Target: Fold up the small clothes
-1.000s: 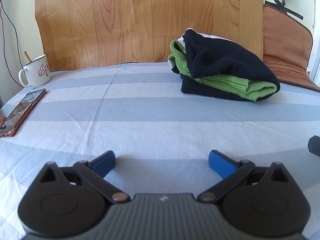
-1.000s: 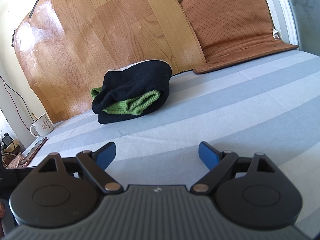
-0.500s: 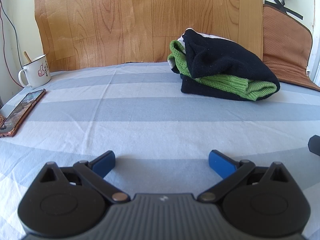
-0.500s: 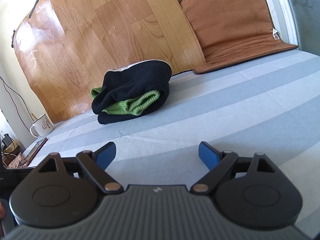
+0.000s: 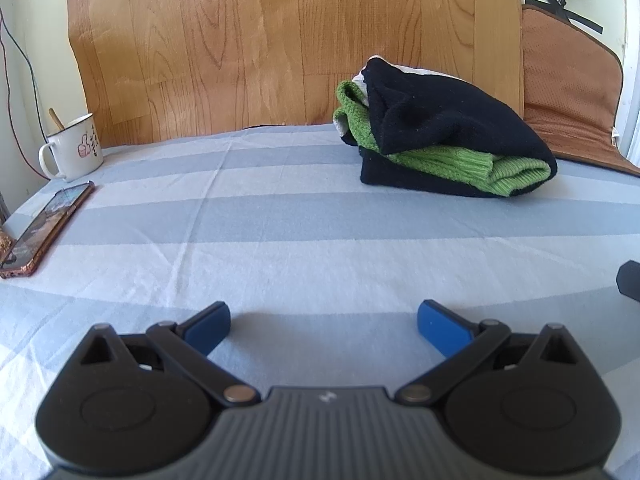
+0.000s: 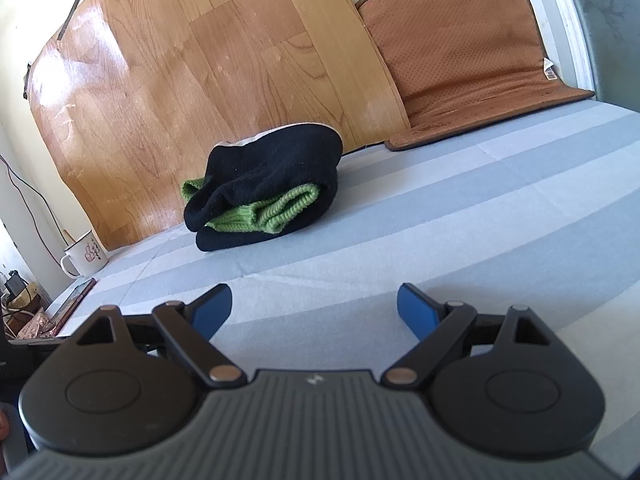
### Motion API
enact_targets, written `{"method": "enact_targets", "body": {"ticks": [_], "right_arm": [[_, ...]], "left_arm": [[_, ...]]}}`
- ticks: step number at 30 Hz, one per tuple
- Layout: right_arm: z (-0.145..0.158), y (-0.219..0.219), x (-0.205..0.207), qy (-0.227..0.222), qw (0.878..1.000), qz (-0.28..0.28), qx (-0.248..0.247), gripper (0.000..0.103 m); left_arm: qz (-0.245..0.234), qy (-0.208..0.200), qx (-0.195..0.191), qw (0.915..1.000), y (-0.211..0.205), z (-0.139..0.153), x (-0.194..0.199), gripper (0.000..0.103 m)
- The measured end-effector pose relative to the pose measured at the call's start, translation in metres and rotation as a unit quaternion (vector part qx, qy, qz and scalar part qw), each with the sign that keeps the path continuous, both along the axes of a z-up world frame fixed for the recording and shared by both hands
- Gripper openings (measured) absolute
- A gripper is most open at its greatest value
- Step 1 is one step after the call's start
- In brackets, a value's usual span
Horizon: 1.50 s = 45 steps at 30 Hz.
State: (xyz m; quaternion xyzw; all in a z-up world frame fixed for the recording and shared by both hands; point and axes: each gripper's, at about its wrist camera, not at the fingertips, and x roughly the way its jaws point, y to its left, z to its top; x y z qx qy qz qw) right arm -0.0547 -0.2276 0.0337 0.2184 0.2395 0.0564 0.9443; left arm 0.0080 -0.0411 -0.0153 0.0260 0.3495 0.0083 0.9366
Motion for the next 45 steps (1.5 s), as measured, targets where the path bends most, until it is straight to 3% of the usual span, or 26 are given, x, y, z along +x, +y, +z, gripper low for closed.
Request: {"method": "enact_targets", "body": {"ticks": [12, 30, 36, 45], "right_arm": [[-0.001, 0.000, 0.000, 0.000, 1.000, -0.001, 0.003, 0.092], [-0.001, -0.001, 0.000, 0.001, 1.000, 0.000, 0.003, 0.092], [-0.001, 0.000, 0.000, 0.001, 1.000, 0.000, 0.003, 0.092], [-0.001, 0.000, 0.000, 0.001, 1.000, -0.002, 0.003, 0.092]], "left_arm": [[-0.002, -0.001, 0.005, 1.0000, -0.001, 0.000, 0.000, 0.103], [-0.009, -0.018, 0.046, 0.9987, -0.010, 0.000, -0.006, 0.103], [-0.010, -0.031, 0.076, 0.9966, -0.018, 0.000, -0.010, 0.103], [-0.011, -0.033, 0.082, 0.9960, -0.018, 0.000, -0.011, 0.103]]}}
